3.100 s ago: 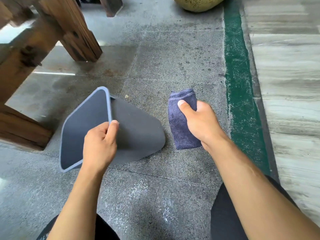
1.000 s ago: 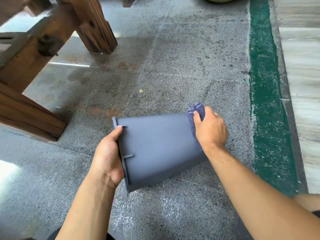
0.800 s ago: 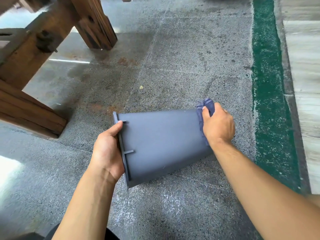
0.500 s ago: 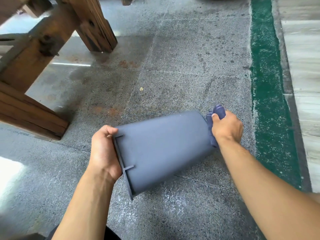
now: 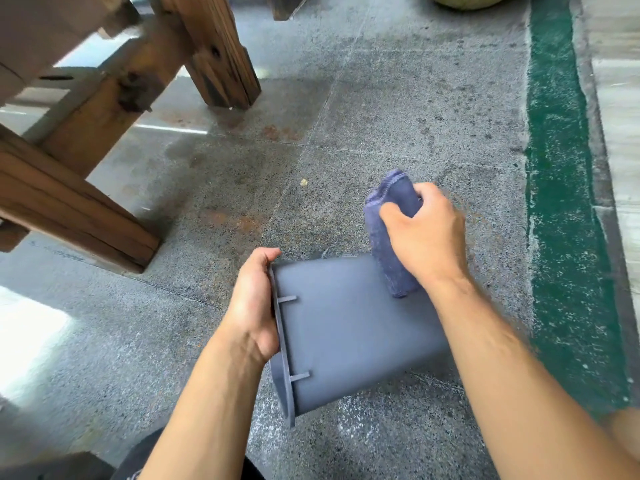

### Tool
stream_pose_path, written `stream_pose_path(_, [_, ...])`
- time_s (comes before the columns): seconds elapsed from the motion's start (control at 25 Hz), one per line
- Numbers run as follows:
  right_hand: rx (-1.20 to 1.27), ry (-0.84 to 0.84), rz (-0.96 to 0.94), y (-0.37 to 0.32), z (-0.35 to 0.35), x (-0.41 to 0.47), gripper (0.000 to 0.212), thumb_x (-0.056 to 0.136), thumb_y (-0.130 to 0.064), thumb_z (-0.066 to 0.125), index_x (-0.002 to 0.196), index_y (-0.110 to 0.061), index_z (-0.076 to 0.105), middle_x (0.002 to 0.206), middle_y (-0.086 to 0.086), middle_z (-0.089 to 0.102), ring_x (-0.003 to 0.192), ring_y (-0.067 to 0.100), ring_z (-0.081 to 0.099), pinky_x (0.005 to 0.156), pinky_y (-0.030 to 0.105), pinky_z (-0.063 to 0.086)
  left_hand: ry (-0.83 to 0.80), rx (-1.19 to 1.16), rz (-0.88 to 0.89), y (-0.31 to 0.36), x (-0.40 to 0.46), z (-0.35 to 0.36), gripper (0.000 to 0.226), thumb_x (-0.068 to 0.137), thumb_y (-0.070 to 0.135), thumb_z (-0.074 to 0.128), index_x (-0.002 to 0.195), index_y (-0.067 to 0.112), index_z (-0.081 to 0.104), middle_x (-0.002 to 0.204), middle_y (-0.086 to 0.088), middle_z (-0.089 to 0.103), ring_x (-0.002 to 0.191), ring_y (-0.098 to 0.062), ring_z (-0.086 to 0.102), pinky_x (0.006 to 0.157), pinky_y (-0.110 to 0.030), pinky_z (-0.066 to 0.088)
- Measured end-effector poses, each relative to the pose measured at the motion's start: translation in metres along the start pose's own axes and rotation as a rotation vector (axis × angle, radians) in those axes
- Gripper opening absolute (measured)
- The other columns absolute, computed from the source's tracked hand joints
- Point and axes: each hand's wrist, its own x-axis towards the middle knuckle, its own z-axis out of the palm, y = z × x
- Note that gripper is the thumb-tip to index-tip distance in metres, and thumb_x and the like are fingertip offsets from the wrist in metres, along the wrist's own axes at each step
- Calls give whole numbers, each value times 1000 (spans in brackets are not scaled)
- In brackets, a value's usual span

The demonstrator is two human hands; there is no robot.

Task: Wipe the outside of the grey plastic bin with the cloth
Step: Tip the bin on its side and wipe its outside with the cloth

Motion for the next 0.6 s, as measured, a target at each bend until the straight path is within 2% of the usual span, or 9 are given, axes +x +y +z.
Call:
stream_pose_path(0.16, [49,-154,-192,-30,27,-41,25,91,-27,63,115,-28,65,101,4,61,95,26,58,77,26,34,-4,-46,25,-3,-2,6,39,91,46,47,96,15,71,79,-12,73,65,-29,68,67,-31,57])
stream_pose_path(0.28, [1,-254,-287,-40,46,-63,24,93,-35,62,117,-32,68,99,0,51,95,26,60,84,31,44,-7,-106,116,-4,0,11,36,92,39,50,109,14,70,95,-14,74,81,-29,72,74,-36,57])
stream_pose_path(0.4, [-156,-257,-322,-45,55,-68,23,97,-44,54,111,-29,64,99,1,49,95,32,61,77,41,50,-39,-131,158,-5,0,13,54,91,40,55,128,3,68,124,-22,71,113,-35,69,95,-45,53])
stream_pose_path(0.52, [-236,-248,-328,-42,58,-63,25,100,-47,47,112,-28,58,105,3,50,101,36,61,75,43,47,-157,-220,142,-4,-3,12,52,102,33,44,140,0,57,136,-23,63,127,-33,61,100,-42,49])
stream_pose_path(0.6, [-241,-233,-351,-36,60,-63,28,100,-49,46,113,-28,58,106,3,51,103,35,60,75,43,47,-184,-287,112,-3,-4,10,56,103,36,40,144,1,53,143,-22,59,135,-34,54,105,-42,47])
